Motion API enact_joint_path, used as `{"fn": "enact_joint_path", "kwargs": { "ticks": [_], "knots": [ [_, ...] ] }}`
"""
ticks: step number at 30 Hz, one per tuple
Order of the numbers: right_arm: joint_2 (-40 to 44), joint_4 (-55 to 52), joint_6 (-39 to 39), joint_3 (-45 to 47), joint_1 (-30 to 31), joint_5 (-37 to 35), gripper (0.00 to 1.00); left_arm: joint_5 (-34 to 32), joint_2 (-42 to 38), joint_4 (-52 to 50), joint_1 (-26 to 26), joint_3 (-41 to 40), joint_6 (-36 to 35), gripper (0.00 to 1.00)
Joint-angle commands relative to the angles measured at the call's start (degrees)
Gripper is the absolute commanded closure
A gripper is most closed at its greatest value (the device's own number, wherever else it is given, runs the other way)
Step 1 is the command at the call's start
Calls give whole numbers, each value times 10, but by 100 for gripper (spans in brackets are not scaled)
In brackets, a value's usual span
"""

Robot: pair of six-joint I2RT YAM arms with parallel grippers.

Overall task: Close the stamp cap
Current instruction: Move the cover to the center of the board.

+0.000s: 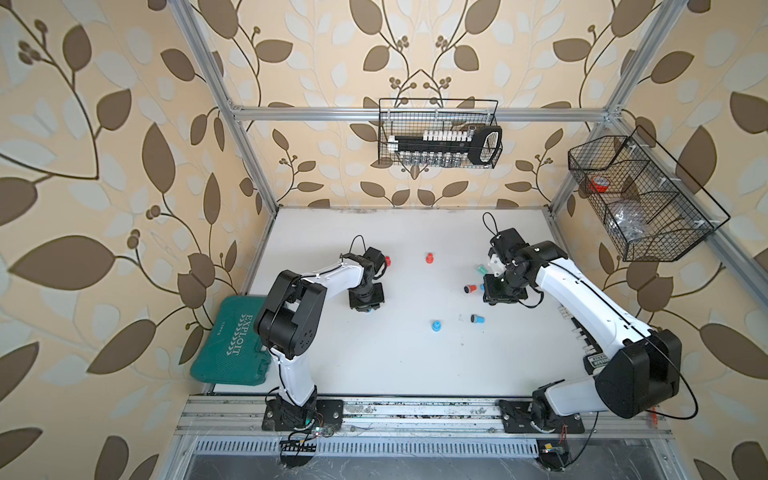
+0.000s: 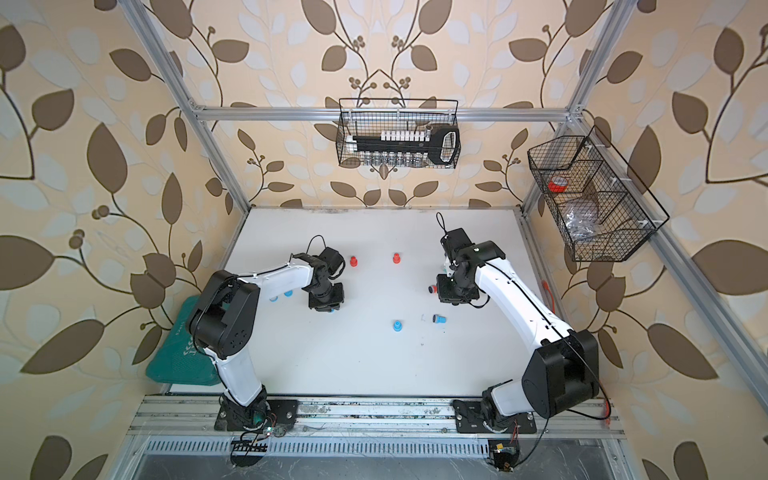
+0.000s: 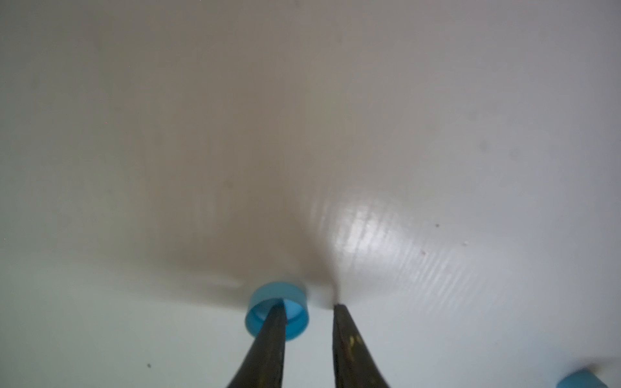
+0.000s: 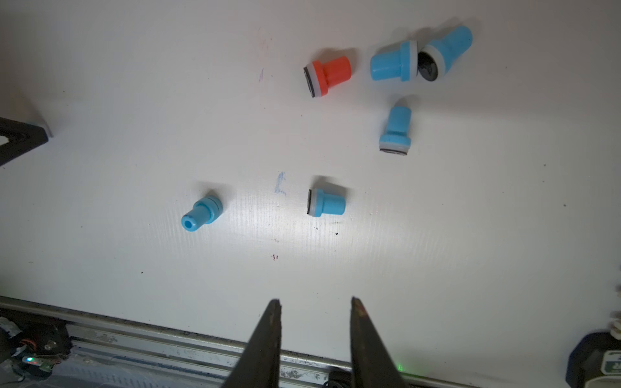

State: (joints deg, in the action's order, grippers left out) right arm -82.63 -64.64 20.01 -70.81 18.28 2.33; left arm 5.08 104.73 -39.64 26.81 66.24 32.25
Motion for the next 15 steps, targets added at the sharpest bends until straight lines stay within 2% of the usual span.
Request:
{"fn": "enact_joint_path", "kwargs": {
  "ticks": [1,4,7,11,13,15],
  "knots": [
    [22,21,6,46,11,-20,61,21,19,4,50,-20,34,73],
    [44,55,-7,78,30,-46,56,28,34,4,95,0,53,73],
    [45,65,-23,96,43,-74,56,32,56,-4,124,44,59,73],
    [26,104,-60,121,43,-102,57,46,86,-15,127,110,50,73],
    [-2,104,-79,108,36,-80,60,53,105,-33,128,149,37,73],
    [-28,104,-97,95,44,-89,61,51,115,-48,128,178,27,73]
  ]
}}
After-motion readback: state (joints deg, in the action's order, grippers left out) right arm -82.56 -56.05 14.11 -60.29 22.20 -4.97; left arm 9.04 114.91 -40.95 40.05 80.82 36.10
